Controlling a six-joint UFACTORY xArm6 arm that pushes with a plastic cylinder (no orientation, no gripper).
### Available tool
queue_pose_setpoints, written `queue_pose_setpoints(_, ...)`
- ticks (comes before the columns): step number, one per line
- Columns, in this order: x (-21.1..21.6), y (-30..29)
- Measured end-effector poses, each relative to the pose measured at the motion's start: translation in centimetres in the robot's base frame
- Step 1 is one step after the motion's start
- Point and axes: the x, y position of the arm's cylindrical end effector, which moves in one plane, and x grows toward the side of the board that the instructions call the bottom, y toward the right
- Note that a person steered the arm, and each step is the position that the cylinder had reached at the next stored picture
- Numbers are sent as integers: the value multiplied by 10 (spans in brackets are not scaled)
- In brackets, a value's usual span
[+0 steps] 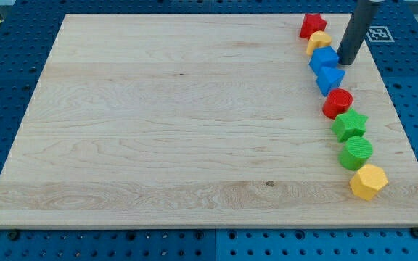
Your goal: Move the arm towards bottom side
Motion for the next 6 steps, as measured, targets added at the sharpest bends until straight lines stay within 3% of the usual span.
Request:
queue_pose_setpoints(1, 0, 0)
queue_pose_setpoints(2, 31, 0)
queue_pose_setpoints(6, 221, 19)
